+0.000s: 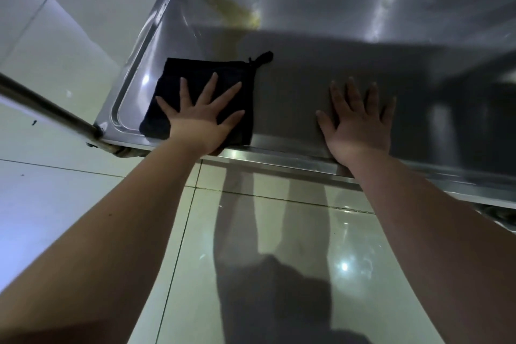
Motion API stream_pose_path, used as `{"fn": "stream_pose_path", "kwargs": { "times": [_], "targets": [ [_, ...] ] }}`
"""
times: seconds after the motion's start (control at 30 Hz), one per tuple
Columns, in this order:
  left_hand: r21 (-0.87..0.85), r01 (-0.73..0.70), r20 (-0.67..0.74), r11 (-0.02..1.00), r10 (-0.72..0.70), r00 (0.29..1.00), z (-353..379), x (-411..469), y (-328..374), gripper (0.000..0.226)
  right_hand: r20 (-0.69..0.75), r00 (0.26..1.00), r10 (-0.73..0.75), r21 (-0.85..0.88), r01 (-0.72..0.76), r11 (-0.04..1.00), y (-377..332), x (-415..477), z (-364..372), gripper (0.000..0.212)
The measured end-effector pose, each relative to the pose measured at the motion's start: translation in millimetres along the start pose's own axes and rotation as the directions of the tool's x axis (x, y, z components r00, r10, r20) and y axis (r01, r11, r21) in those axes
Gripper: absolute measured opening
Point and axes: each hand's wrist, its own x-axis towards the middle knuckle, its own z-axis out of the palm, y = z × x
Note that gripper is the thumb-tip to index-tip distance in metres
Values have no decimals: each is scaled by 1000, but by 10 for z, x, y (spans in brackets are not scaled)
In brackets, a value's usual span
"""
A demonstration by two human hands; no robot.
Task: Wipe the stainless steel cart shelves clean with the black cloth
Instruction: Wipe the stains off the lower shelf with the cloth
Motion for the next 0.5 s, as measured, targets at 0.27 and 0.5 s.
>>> {"fn": "stream_pose_path", "kwargs": {
  "times": [0.27, 0.5],
  "targets": [
    [-32, -89, 9, 996, 89, 996, 45, -34, 573, 69, 33, 993, 110, -60, -107, 992, -24, -29, -35, 67],
    [-13, -100, -1, 995, 100, 995, -23, -67, 256, 71, 56, 992, 109, -2, -109, 994, 25, -29, -33, 68]
  ]
}}
